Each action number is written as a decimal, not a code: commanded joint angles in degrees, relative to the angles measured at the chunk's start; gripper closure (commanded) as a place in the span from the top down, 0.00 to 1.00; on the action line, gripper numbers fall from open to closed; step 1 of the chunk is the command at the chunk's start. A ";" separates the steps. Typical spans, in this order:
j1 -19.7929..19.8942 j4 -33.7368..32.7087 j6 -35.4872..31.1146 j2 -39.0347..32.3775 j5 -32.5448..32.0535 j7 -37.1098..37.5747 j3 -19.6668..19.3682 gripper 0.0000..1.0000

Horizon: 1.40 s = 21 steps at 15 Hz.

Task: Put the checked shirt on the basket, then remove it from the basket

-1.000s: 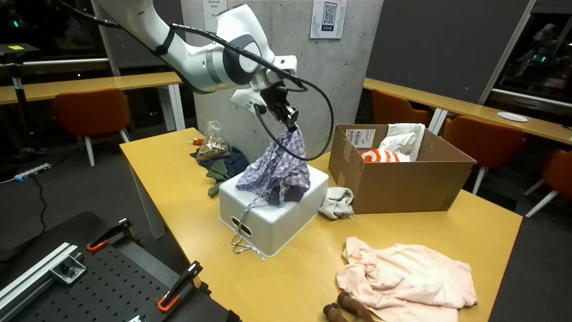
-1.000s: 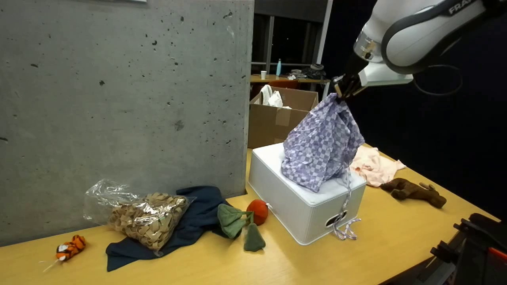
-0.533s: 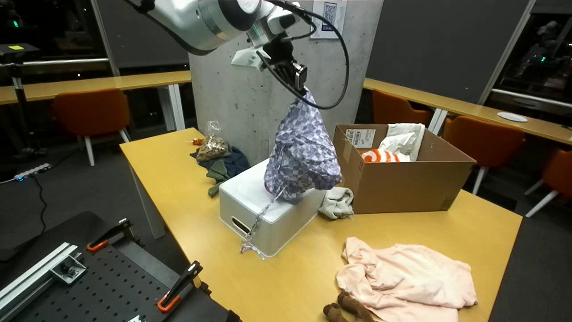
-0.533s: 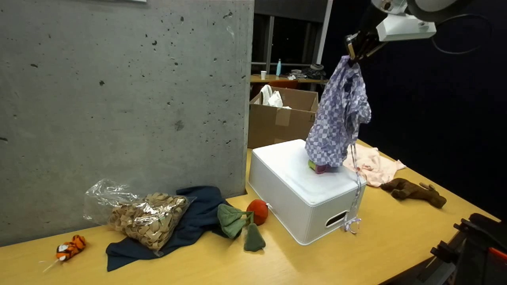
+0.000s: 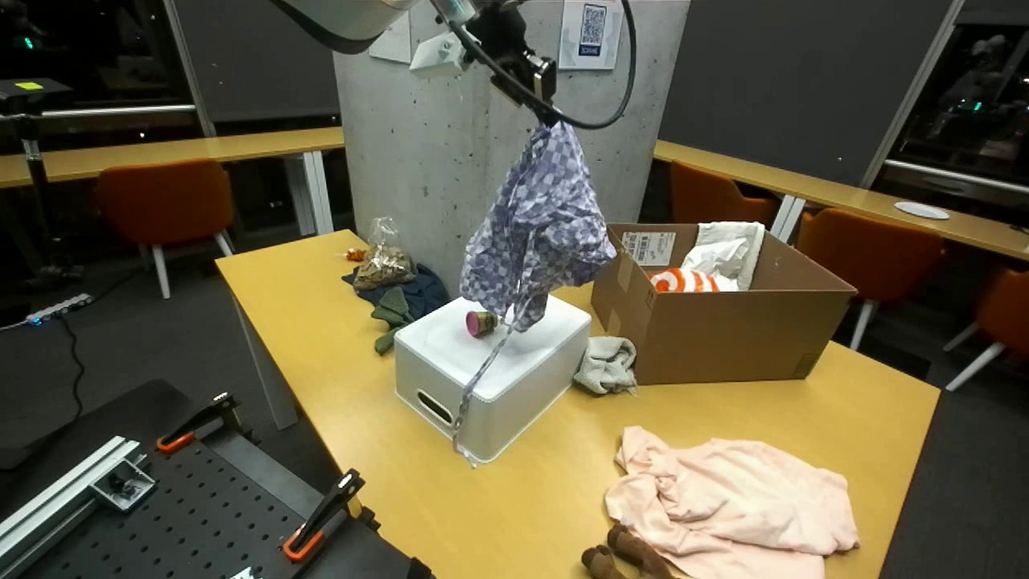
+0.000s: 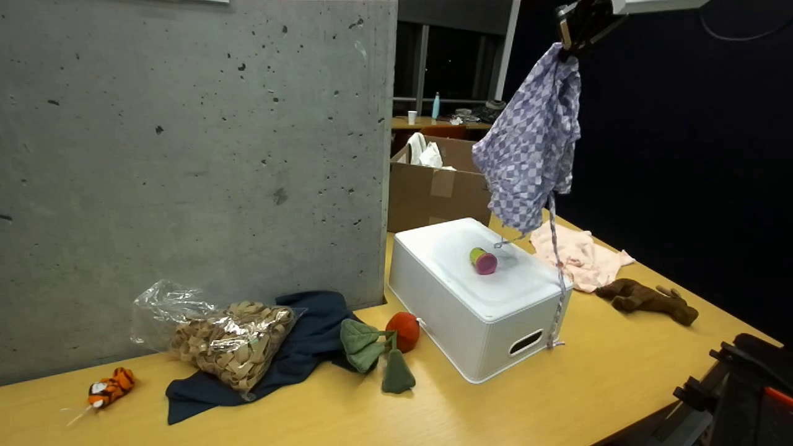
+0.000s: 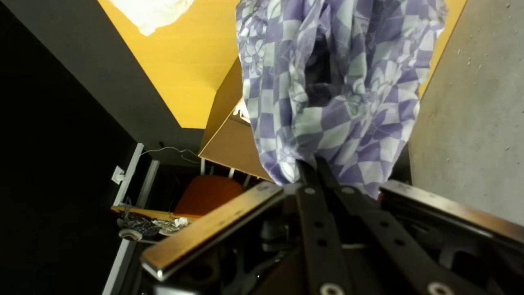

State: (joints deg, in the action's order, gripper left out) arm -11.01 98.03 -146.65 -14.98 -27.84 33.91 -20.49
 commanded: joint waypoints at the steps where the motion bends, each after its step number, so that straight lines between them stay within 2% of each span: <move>1: 3.65 1.85 3.20 6.78 -3.54 2.67 1.38 0.01; 5: 10.80 4.98 3.30 10.09 -2.85 2.50 1.35 0.01; 7: 14.04 7.78 1.29 8.64 -1.66 2.65 1.61 0.01; 9: 15.53 11.16 -0.61 6.28 -0.97 3.56 2.27 0.01; 15: 13.57 18.37 -9.27 -6.53 5.98 5.47 6.15 0.01; 18: 11.89 18.66 -13.51 -15.28 12.12 4.24 7.80 0.01; 21: 11.85 17.63 -15.80 -22.23 18.26 1.97 8.28 0.01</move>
State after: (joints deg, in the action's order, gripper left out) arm 0.23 117.53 -160.05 -31.87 -15.15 38.79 -12.68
